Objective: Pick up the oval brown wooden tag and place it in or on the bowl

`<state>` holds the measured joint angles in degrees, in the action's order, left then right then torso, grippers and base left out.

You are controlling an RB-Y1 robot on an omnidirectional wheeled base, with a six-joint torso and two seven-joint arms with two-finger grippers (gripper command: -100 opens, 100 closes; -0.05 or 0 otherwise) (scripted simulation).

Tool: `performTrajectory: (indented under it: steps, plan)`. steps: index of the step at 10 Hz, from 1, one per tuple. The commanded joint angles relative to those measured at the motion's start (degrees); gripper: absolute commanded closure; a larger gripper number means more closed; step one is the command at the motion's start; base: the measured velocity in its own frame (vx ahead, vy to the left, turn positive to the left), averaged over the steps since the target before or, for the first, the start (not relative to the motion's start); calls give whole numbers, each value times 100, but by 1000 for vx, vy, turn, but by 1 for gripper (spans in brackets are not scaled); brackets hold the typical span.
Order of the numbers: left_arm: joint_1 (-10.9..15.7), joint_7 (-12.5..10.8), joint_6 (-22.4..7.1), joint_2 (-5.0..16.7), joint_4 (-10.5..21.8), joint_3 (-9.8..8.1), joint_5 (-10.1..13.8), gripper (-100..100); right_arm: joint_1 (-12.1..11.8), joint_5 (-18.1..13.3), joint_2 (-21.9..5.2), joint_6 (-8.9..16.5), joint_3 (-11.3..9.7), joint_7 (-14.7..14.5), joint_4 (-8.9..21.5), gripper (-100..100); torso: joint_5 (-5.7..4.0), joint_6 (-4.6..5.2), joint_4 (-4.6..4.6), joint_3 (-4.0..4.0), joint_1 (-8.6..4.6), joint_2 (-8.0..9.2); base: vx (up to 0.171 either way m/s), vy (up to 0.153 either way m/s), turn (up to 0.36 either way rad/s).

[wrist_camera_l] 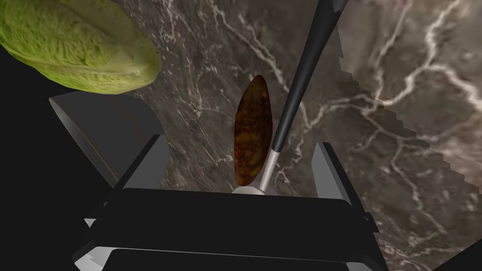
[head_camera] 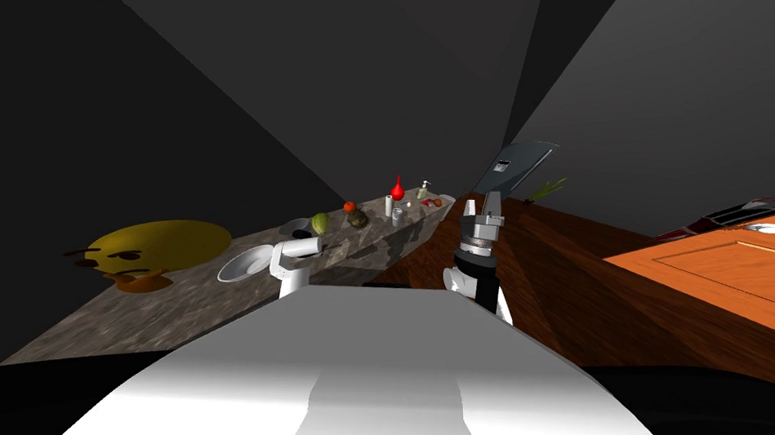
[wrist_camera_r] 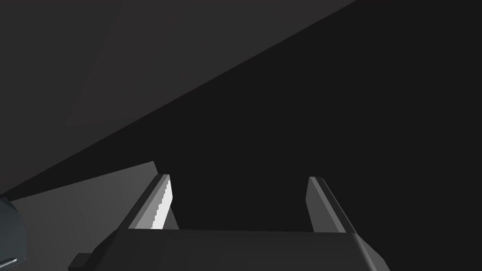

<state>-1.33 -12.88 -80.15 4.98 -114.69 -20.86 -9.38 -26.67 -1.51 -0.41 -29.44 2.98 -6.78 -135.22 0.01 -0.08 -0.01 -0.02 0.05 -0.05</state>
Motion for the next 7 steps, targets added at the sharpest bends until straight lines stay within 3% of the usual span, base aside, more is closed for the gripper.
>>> performTrajectory:
  steps: [1,3,4,7]
  plan:
    - [20,-12,173,-2,167,10,-6,-100,0,0,0,0,0,0,0,0,0,0,0,0,0,0,26,11,35]
    - [41,-18,192,0,217,13,-14,-100,0,0,0,0,0,0,0,0,0,1,-1,-2,0,-2,10,4,8]
    - [42,-21,217,-1,231,15,-15,100,0,0,0,0,0,0,0,0,-1,1,1,2,-4,4,0,0,0]
    - [43,-18,213,0,229,16,-15,100,0,0,0,0,0,0,0,0,1,0,1,2,-3,4,0,0,0]
